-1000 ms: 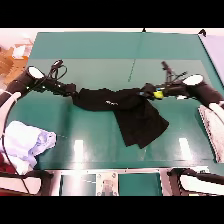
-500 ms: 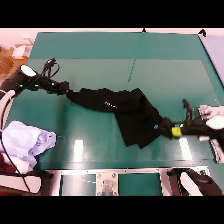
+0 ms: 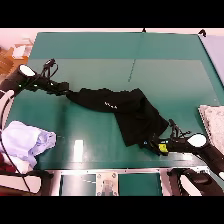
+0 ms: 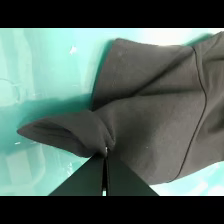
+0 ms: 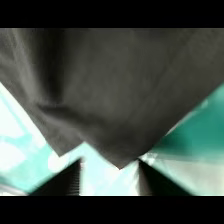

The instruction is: Fold the shirts.

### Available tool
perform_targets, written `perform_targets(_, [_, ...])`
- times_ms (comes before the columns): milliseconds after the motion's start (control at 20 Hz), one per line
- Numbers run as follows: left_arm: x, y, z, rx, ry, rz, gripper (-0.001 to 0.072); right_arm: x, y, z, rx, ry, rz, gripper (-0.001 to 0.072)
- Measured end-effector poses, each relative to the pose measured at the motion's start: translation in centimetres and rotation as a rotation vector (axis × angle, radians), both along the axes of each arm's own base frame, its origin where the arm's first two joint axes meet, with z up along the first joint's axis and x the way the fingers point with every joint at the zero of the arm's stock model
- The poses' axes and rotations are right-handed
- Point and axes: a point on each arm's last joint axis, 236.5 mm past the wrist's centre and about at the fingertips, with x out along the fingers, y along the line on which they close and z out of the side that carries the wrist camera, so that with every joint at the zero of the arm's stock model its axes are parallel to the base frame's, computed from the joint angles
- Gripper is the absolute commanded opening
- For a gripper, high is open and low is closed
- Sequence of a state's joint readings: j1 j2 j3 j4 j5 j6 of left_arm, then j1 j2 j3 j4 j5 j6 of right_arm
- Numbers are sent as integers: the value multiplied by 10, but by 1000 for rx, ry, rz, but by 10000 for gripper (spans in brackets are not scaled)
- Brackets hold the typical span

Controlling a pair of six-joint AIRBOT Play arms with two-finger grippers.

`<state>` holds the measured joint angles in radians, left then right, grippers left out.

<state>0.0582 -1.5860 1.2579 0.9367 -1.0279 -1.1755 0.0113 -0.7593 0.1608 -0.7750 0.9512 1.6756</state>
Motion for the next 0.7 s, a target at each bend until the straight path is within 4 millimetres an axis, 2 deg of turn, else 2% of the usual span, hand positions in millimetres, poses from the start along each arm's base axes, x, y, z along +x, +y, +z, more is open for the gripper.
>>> perform_targets(50, [0, 0, 0, 0, 0, -2, 23, 3, 1, -3, -4, -12, 5, 43])
perform_targets(200, [-3, -1, 0, -1, 7, -11, 23, 12, 7, 1, -2, -76, 61, 22])
perform_targets(350, [-2, 2, 7, 4, -6, -13, 22, 23, 15, 33, 12, -145, 170, 21])
perform_targets(500, [2, 14, 28, 6, -34, -5, 22, 62, -1, 90, -82, -293, 219, 21])
perform_targets(600, [0, 31, 42, 13, -44, 10, 23, 101, -28, 138, -181, -417, 174, 21])
perform_targets(700, [-3, 53, 55, 34, -53, 38, 22, 138, -66, 181, -275, -506, 84, 21])
